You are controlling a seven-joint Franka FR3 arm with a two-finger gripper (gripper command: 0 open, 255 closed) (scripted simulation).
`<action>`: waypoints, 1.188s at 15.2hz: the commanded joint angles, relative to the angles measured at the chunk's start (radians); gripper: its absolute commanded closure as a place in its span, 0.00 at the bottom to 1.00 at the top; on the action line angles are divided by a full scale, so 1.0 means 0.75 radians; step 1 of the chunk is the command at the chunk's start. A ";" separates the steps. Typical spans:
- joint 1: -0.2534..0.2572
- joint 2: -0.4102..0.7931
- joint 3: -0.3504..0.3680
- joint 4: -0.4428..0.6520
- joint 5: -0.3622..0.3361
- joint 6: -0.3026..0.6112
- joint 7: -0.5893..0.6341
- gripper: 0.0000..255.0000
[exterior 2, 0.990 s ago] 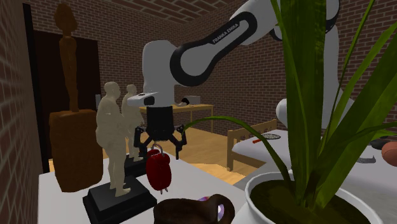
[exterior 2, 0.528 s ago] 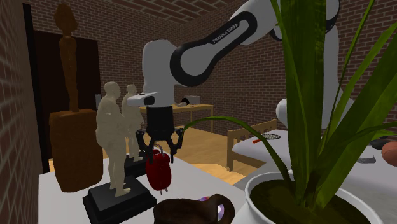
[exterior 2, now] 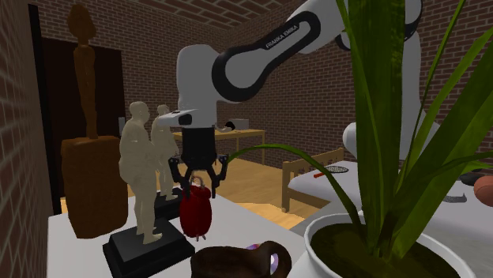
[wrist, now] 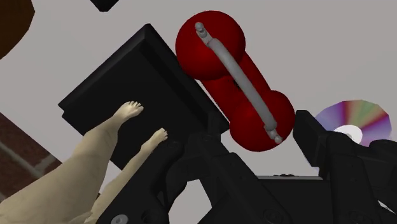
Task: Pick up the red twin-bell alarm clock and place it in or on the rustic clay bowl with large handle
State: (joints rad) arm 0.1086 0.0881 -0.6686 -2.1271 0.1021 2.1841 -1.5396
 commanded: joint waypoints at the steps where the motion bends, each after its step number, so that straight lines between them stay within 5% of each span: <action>1: 0.001 -0.018 -0.003 0.017 -0.016 -0.031 0.010 1.00; 18: 0.016 -0.148 0.002 0.209 -0.115 -0.321 0.087 1.00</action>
State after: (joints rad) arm 0.1197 -0.0185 -0.6680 -1.9808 0.0190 1.9569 -1.4773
